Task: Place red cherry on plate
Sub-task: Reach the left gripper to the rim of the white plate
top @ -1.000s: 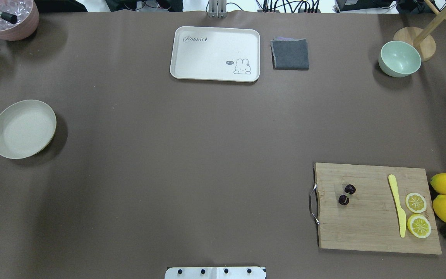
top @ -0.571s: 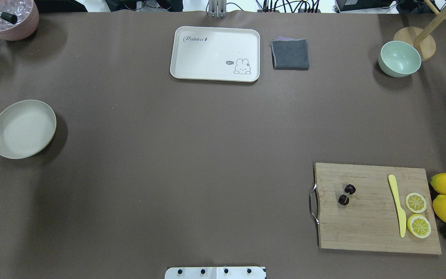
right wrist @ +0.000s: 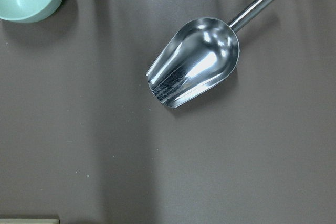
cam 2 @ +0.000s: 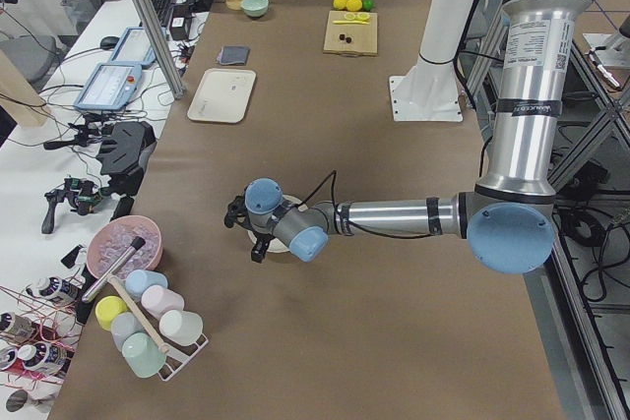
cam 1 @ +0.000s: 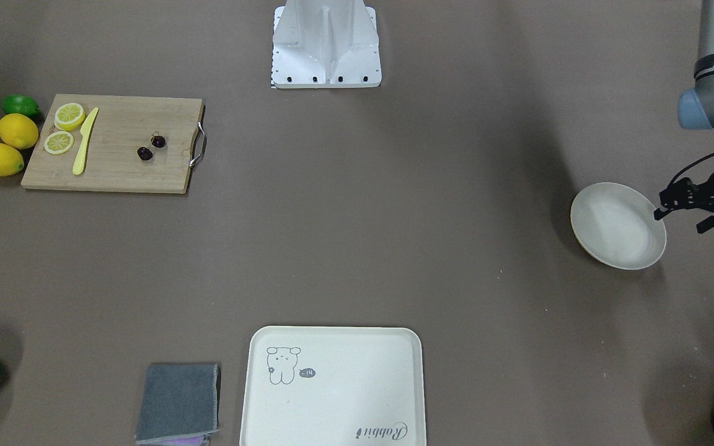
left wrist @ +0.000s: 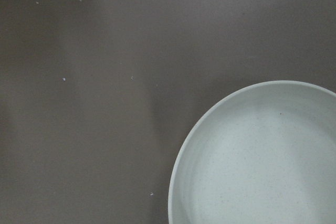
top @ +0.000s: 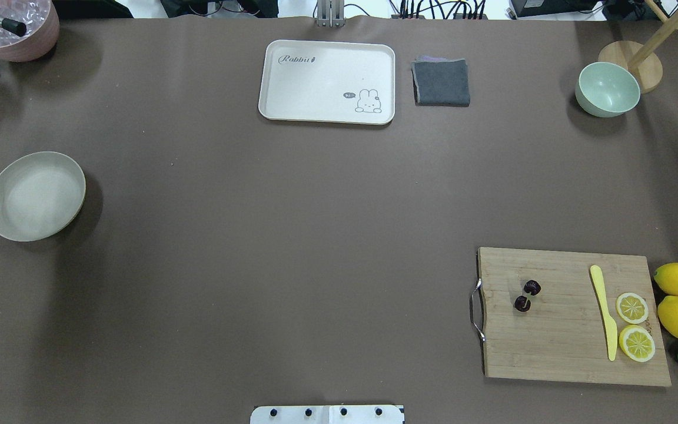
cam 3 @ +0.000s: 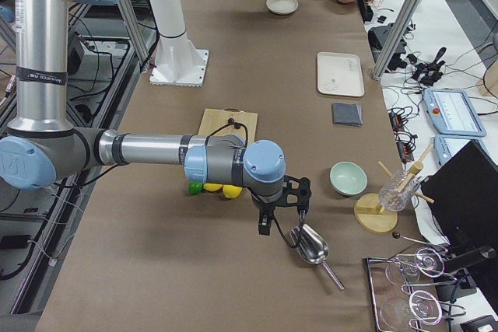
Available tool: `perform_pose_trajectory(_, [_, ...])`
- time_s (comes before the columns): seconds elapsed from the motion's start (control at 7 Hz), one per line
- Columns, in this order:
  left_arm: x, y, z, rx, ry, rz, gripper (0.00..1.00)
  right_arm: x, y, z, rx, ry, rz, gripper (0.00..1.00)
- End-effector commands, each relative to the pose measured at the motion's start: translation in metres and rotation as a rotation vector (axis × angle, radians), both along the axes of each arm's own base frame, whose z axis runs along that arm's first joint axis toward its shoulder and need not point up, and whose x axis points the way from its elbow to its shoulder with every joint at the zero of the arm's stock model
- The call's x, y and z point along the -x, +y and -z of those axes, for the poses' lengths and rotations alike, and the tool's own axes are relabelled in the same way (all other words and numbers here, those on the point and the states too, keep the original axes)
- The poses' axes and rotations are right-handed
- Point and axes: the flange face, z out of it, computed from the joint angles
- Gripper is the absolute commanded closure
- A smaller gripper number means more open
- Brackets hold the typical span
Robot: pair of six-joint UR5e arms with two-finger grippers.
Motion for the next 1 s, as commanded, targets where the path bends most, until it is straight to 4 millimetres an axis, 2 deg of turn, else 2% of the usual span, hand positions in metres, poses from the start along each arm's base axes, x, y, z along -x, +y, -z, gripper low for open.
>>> perform_pose_trajectory(0.0, [-0.014, 0.007, -0.018, 0.027, -0.019, -0.026, 0.02, 0.0, -0.003, 0.002, -0.005, 0.003, 0.0, 0.0])
perform_pose_trajectory(0.14, [-0.013, 0.009, -0.031, 0.035, -0.025, -0.029, 0.04, 0.0, -0.003, 0.003, -0.006, 0.002, 0.0, 0.0])
perform_pose_trajectory(0.29, [-0.012, 0.013, -0.039, 0.023, -0.02, -0.033, 0.27, 0.0, -0.004, 0.004, -0.009, 0.004, 0.001, 0.0])
perform_pose_trajectory(0.43, [-0.013, 0.014, -0.045, 0.03, -0.023, -0.035, 0.41, 0.0, -0.004, 0.004, -0.009, 0.004, 0.001, 0.0])
perform_pose_trajectory(0.57, [-0.014, 0.014, -0.044, 0.029, -0.022, -0.038, 0.41, 0.0, -0.003, 0.003, -0.007, 0.004, 0.001, 0.0])
perform_pose_trajectory(0.71, [-0.014, 0.013, -0.042, 0.025, -0.019, -0.038, 0.65, 0.0, -0.004, 0.004, -0.009, 0.004, 0.001, 0.0])
perform_pose_trajectory(0.86, [-0.016, 0.011, -0.035, 0.017, -0.01, -0.04, 0.97, -0.001, -0.005, 0.005, -0.013, 0.004, 0.001, 0.0])
